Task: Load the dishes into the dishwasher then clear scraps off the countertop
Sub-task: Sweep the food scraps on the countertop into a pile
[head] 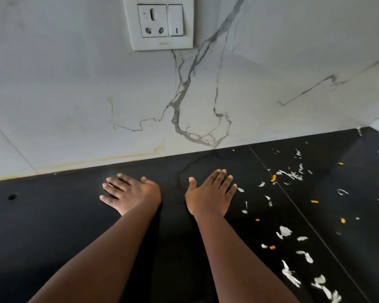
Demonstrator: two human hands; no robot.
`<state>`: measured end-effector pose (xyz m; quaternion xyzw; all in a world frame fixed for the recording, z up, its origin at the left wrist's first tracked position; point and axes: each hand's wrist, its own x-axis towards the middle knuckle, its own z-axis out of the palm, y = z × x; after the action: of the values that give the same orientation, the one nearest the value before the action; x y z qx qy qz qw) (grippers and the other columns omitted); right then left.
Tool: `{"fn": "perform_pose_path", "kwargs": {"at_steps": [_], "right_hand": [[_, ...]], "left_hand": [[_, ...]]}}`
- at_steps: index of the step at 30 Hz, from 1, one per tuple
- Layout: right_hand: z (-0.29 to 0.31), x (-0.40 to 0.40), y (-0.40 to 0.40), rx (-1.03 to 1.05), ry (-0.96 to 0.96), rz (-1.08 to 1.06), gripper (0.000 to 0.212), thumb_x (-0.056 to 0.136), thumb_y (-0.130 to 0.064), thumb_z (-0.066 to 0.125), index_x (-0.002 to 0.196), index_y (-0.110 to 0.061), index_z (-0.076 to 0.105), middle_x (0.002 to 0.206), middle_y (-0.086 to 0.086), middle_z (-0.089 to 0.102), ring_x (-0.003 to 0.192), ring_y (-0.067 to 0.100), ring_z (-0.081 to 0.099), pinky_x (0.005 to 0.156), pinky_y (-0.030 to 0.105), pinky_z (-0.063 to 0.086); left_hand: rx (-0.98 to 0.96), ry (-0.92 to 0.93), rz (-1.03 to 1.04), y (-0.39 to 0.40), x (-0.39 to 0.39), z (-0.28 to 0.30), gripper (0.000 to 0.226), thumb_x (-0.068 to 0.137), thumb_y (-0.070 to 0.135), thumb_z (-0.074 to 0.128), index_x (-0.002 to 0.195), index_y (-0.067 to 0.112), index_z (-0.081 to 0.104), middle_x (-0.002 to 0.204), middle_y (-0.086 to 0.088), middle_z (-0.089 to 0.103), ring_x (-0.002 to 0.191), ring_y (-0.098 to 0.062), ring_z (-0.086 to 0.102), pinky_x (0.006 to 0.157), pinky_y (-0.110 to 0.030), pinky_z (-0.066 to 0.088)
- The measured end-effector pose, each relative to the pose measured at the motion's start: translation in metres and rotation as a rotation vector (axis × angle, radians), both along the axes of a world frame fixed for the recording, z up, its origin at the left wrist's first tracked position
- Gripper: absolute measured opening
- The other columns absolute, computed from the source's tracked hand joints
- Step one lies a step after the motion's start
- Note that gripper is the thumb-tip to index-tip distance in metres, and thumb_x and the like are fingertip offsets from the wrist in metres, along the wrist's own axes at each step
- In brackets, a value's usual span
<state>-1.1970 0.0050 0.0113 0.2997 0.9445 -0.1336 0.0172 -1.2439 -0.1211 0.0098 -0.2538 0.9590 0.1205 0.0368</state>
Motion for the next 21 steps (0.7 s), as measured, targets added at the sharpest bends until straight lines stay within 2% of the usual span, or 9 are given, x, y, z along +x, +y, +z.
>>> {"fn": "perform_pose_path", "kwargs": {"at_steps": [6,10,13,15,18,19,21], "right_hand": [[0.002,0.049,0.028,0.014,-0.066,-0.149,0.083,0.096,-0.061,0.008,0.149,-0.001,-0.014,0.160,0.016,-0.014,0.147,0.035,-0.014,0.117,0.047,-0.012],[0.005,0.090,0.044,0.033,-0.111,-0.233,0.079,0.097,-0.058,0.007,0.149,-0.002,-0.013,0.160,0.016,-0.013,0.146,0.035,-0.015,0.117,0.048,-0.013],[0.012,0.116,0.056,0.137,-0.169,-0.190,0.075,0.099,-0.053,0.007,0.150,-0.001,-0.009,0.160,0.017,-0.008,0.147,0.035,-0.012,0.117,0.049,-0.012],[0.016,0.134,0.063,0.281,-0.132,-0.033,0.071,0.100,-0.048,0.011,0.151,0.001,0.001,0.160,0.020,0.002,0.148,0.036,-0.002,0.117,0.048,-0.011],[0.023,0.177,0.062,0.362,0.012,0.200,0.068,0.095,-0.046,0.023,0.141,0.000,0.042,0.146,0.017,0.044,0.138,0.033,0.037,0.115,0.043,0.009],[0.027,0.195,0.060,0.338,0.037,0.251,0.066,0.094,-0.047,0.026,0.139,-0.003,0.047,0.142,0.012,0.050,0.136,0.029,0.042,0.113,0.042,0.012],[0.038,0.238,0.055,0.237,0.070,0.261,0.069,0.097,-0.055,0.019,0.146,-0.011,0.039,0.150,0.003,0.041,0.143,0.019,0.030,0.117,0.032,0.004]], "left_hand": [[0.006,-0.018,-0.047,-0.001,0.005,0.006,0.069,0.097,0.043,0.015,0.152,0.005,0.001,0.160,-0.020,-0.006,0.146,-0.037,-0.009,0.114,-0.058,-0.009],[0.032,-0.003,-0.188,-0.003,0.013,0.008,0.072,0.097,0.045,0.017,0.153,0.003,0.002,0.160,-0.019,-0.003,0.147,-0.036,-0.008,0.114,-0.057,-0.008],[0.021,0.045,-0.468,-0.008,0.016,0.007,0.076,0.096,0.055,0.016,0.153,0.006,0.003,0.161,-0.015,-0.002,0.148,-0.033,-0.007,0.116,-0.057,-0.006],[0.024,0.090,-0.740,-0.011,0.018,0.005,0.077,0.095,0.061,0.016,0.154,0.013,0.002,0.162,-0.009,-0.004,0.148,-0.027,-0.010,0.116,-0.054,-0.006],[0.018,0.141,-1.049,-0.015,0.020,0.005,0.077,0.095,0.064,0.018,0.154,0.019,-0.002,0.162,-0.002,-0.010,0.147,-0.020,-0.018,0.119,-0.046,-0.008],[0.002,0.148,-1.111,-0.017,0.021,0.004,0.079,0.094,0.065,0.018,0.154,0.019,-0.003,0.161,-0.002,-0.012,0.146,-0.019,-0.020,0.120,-0.045,-0.008],[-0.017,0.143,-1.173,-0.020,0.030,0.002,0.084,0.091,0.069,0.015,0.153,0.017,-0.006,0.161,-0.002,-0.015,0.145,-0.017,-0.021,0.120,-0.042,-0.009]]}}
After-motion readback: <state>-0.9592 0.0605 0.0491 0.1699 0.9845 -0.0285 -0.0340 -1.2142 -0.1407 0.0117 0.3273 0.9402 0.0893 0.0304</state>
